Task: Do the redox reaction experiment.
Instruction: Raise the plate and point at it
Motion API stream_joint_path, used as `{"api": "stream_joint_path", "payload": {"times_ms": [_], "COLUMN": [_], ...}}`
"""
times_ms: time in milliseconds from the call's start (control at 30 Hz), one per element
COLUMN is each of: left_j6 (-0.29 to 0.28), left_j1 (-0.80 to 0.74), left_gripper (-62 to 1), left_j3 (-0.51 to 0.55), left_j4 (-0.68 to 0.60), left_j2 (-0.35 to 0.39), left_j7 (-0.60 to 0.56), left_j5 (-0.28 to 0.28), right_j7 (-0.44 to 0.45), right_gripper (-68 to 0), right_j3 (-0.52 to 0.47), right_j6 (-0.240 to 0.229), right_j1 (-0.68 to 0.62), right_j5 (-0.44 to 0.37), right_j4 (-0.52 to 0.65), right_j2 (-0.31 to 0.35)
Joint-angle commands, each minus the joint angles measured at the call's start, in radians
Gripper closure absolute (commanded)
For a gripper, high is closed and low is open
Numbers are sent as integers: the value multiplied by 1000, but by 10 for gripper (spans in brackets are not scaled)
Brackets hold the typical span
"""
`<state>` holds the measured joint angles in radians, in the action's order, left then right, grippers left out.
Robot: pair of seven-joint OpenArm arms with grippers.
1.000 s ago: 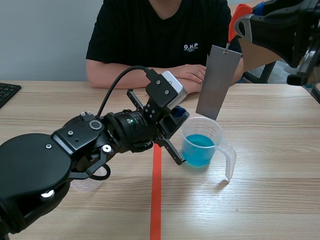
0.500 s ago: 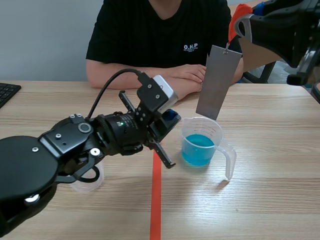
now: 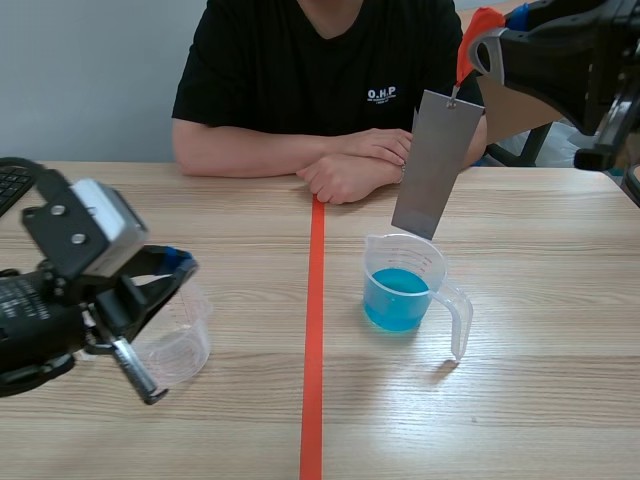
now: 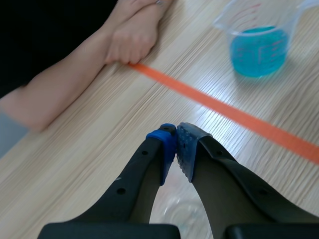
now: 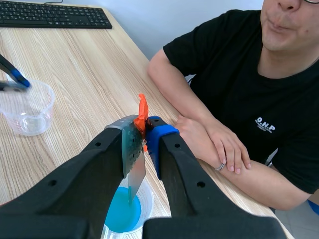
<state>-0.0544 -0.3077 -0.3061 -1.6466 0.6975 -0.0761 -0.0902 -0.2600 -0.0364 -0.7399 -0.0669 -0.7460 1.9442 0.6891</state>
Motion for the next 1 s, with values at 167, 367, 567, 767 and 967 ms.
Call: {"api": "stream_joint_path", "payload": {"times_ms": [167,367,567,767,967], "left_j6": [90,97,98,97,95], "left_j1": [-348,-586,-728,-779,-792], "left_gripper": [-40,-41,-41,-41,-41], "left_j3": [227,361,460,486,486], "left_j4": [-29,-27,-27,-19,-12], "left_j2": [14,-50,-174,-291,-390], "left_j7": [-13,-9,-10,-9,-9], "left_j5": [-85,-109,-109,-108,-108], "right_j7": [14,14,14,11,12], "right_gripper": [-17,-17,-17,-17,-17], "right_j3": [-11,-11,-11,-10,-8], "right_j6": [-6,-6,-6,-6,-6], "right_j1": [11,11,11,11,12], "right_j5": [-10,-10,3,5,4], "right_j4": [14,14,14,14,14], "right_j2": [6,6,6,6,6]}}
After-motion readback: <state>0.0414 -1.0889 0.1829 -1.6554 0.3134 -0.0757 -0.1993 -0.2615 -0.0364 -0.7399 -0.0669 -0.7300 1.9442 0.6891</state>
